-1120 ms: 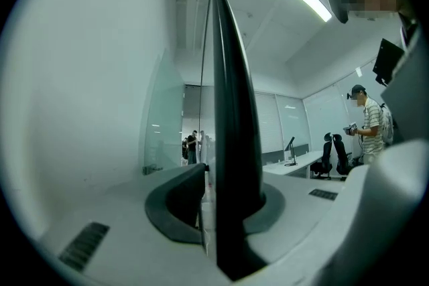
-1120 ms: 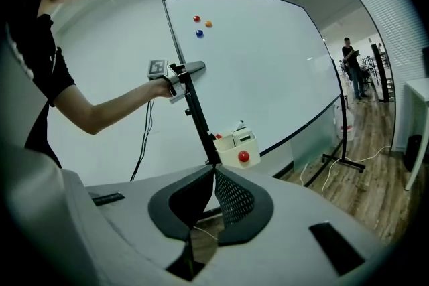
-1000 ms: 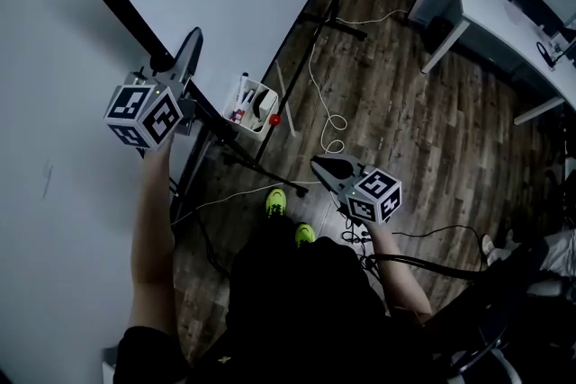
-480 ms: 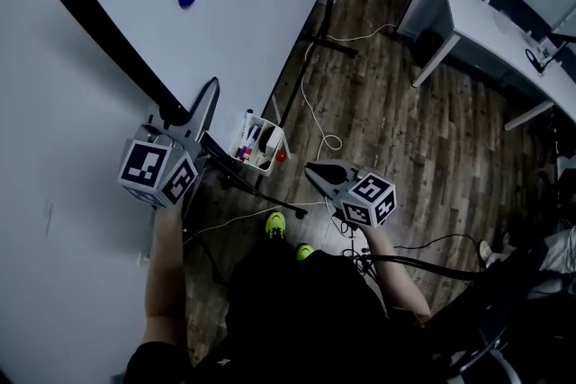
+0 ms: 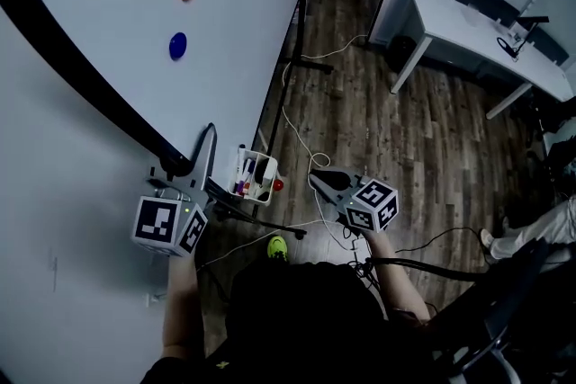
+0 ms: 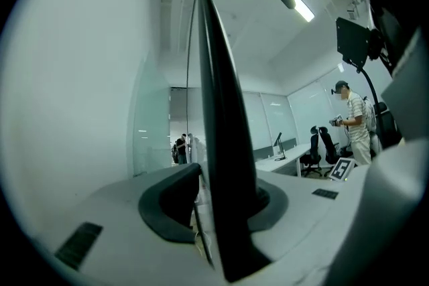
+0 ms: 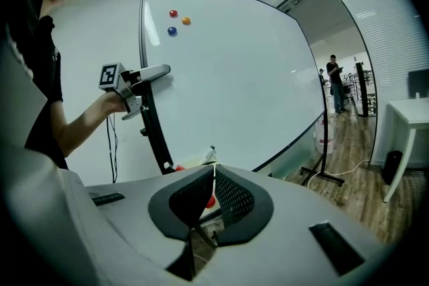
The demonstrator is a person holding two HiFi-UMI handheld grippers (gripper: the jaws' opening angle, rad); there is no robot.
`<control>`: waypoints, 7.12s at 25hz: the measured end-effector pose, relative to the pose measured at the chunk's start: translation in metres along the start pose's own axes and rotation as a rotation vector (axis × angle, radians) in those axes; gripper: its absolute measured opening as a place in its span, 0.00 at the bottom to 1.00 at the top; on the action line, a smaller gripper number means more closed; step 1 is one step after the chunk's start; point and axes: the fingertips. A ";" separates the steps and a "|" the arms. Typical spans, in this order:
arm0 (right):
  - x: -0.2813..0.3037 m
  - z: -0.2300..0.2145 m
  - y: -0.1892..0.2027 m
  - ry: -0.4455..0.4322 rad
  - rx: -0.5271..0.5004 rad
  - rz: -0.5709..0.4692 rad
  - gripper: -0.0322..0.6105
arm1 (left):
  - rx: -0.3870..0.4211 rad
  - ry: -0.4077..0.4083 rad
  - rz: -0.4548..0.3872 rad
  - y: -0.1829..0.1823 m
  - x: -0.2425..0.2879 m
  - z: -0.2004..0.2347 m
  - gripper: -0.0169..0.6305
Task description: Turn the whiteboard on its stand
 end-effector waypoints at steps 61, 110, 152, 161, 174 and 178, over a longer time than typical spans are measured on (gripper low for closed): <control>-0.022 -0.130 -0.023 0.282 0.077 -0.071 0.09 | -0.005 0.013 0.034 0.028 0.278 0.072 0.23; 0.033 -0.035 -0.045 0.126 -0.082 -0.020 0.09 | -0.030 0.171 0.030 0.080 0.121 0.037 0.03; -0.107 0.027 0.038 -0.056 -0.098 -0.029 0.09 | -0.216 0.187 0.069 0.092 -0.009 -0.178 0.03; -0.116 0.043 0.049 -0.137 -0.111 -0.013 0.09 | -0.234 0.154 0.099 0.101 -0.041 -0.207 0.03; -0.125 0.062 0.058 -0.185 -0.126 -0.024 0.09 | -0.239 0.156 0.090 0.100 -0.052 -0.232 0.03; -0.124 0.070 0.056 -0.184 -0.124 -0.047 0.09 | -0.267 0.182 0.085 0.107 -0.054 -0.240 0.03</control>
Point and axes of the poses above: the fingertips, and each gripper's own axes: x forward along the fingers, z to its left, y out of its underside, and after that the axes turned 5 degrees about x, right-handed
